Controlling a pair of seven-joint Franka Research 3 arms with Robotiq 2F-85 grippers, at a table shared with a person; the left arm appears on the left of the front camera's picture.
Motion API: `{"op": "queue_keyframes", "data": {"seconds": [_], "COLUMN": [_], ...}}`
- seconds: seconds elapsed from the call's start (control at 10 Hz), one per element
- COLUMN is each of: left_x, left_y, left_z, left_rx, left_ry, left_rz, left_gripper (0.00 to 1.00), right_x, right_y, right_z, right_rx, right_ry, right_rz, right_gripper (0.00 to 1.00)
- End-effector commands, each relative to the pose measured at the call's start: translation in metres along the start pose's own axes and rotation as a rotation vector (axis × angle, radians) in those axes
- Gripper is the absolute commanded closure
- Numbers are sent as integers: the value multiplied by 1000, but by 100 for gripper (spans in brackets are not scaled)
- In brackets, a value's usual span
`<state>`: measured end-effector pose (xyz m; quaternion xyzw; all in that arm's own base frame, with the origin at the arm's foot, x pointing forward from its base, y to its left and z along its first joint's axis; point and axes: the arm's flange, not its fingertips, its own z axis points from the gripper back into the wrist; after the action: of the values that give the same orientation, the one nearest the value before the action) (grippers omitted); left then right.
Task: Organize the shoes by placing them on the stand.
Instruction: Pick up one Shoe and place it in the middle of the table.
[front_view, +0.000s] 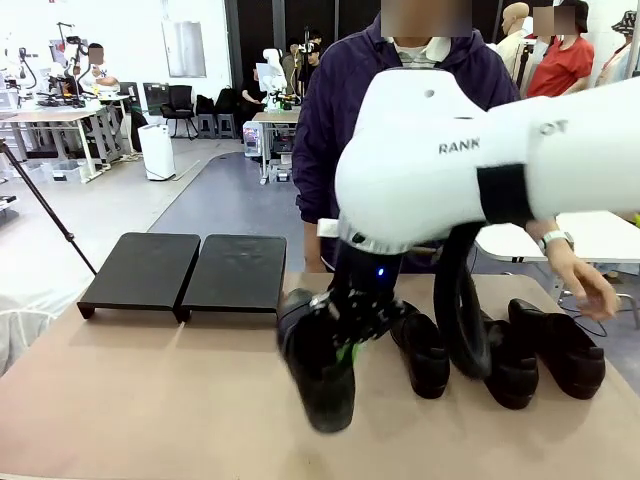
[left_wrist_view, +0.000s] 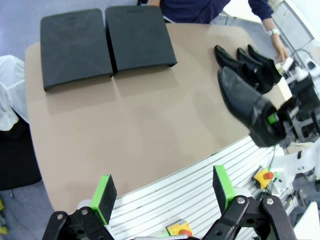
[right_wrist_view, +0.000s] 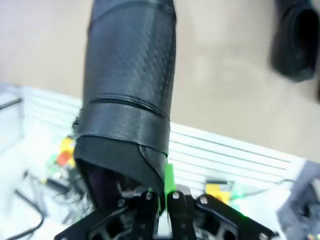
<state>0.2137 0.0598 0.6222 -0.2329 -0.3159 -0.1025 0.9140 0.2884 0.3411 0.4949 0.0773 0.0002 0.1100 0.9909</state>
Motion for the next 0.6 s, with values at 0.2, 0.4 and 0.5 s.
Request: {"op": "queue_keyframes", "data": {"seconds": [0.2, 0.4, 0.5], "left_x": [0, 0, 0], "left_y": [0, 0, 0], "left_z": [1, 1, 1], "left_rx": [-21, -21, -21], "left_ry": [-4, -4, -4], "left_rz": [-10, -10, -10], "left_gripper": [0, 0, 0], "right_x": [0, -12, -9], "right_y": [0, 8, 28], "right_z": [0, -8, -21], "right_rx": [0, 2, -52], "right_ry": [0, -21, -50], "right_rz": [0, 14, 10], "right_gripper": [100, 100, 100]}}
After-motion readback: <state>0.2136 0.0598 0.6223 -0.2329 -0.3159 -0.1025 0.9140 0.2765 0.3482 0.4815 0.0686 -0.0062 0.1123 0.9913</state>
